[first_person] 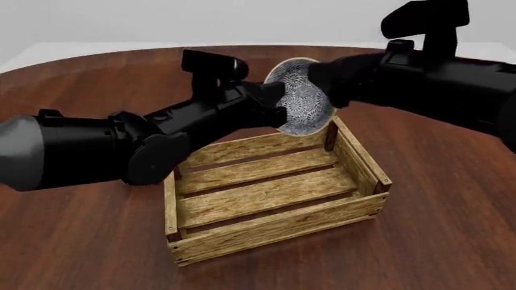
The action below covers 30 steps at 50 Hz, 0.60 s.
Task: Stack the right bowl on the left bowl and place them in the tray.
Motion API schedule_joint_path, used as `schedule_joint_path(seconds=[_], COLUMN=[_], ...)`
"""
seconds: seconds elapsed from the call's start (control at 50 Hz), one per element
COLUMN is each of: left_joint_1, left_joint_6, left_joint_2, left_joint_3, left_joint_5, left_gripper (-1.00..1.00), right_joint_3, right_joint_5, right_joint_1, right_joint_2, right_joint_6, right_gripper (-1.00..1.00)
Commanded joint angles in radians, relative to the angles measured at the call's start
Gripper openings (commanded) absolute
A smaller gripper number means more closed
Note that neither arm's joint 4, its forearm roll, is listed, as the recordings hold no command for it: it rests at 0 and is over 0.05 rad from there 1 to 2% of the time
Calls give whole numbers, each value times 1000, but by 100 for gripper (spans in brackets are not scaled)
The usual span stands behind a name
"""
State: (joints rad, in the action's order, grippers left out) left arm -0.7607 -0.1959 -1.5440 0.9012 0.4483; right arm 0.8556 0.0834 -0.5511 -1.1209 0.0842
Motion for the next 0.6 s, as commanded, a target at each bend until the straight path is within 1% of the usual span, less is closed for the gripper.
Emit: schedule_joint_path(seconds=[0.02,0.12,0.34,0.4,0.44,0.46,0.56,0.6], left_joint_1=[25,41,92,102,113,118,139,146], left_joint_6=[24,38,75,73,73,80,103,106], left_joint_2=[4,20,59,73,79,84,117,124], left_joint_3=[-3,-7,-26,-20,-12,-13,-24,-26], left_joint_5=[-5,-10,-21,-39,-56,-58,-82,-85], left_gripper=[-100,-100,-100,-100,-100,-100,-100,-100], right_joint_3=[-11,-27,-94,-113,-124,-129,-150,-155], right_joint_5=[-3,1,5,-3,-10,-14,-29,-35], right_joint_1=[0,-6,-31,-25,-25,-18,-14,-12], right_joint_2=[44,84,226,258,276,284,320,327], right_joint_6=[21,30,46,32,36,26,26,17], right_gripper=[100,100,100,100,100,100,100,100])
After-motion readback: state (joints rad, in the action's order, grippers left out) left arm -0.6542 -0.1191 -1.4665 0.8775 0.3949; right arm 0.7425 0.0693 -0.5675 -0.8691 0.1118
